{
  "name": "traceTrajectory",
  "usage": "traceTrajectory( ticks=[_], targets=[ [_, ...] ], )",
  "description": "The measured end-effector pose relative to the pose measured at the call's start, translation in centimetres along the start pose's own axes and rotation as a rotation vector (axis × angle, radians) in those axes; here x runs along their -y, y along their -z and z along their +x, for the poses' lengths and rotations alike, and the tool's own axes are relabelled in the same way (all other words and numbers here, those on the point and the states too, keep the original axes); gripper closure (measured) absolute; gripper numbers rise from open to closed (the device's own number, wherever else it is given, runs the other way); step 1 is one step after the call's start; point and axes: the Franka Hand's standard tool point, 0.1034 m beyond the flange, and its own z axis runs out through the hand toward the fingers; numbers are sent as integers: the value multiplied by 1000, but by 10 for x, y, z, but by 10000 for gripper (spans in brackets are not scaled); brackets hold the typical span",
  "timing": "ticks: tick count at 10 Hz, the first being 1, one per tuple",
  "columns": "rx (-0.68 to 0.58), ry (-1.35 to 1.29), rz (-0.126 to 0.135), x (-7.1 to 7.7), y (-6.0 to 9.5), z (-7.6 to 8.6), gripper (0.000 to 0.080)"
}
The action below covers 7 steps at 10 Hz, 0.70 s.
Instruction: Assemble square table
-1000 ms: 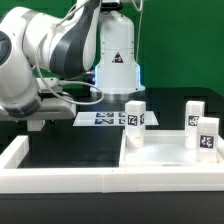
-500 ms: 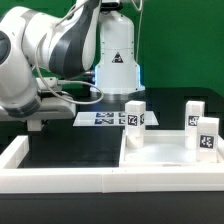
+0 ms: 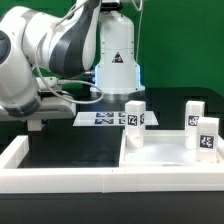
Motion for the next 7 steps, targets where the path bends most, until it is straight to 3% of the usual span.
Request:
traceTrajectory(
  ticks=[3, 4, 7],
  targets=[
    [7, 41, 56, 13, 49, -20, 515],
    [-13, 47, 54, 13, 57, -21, 515],
    [-99, 45, 33, 9, 57, -12, 515]
  ],
)
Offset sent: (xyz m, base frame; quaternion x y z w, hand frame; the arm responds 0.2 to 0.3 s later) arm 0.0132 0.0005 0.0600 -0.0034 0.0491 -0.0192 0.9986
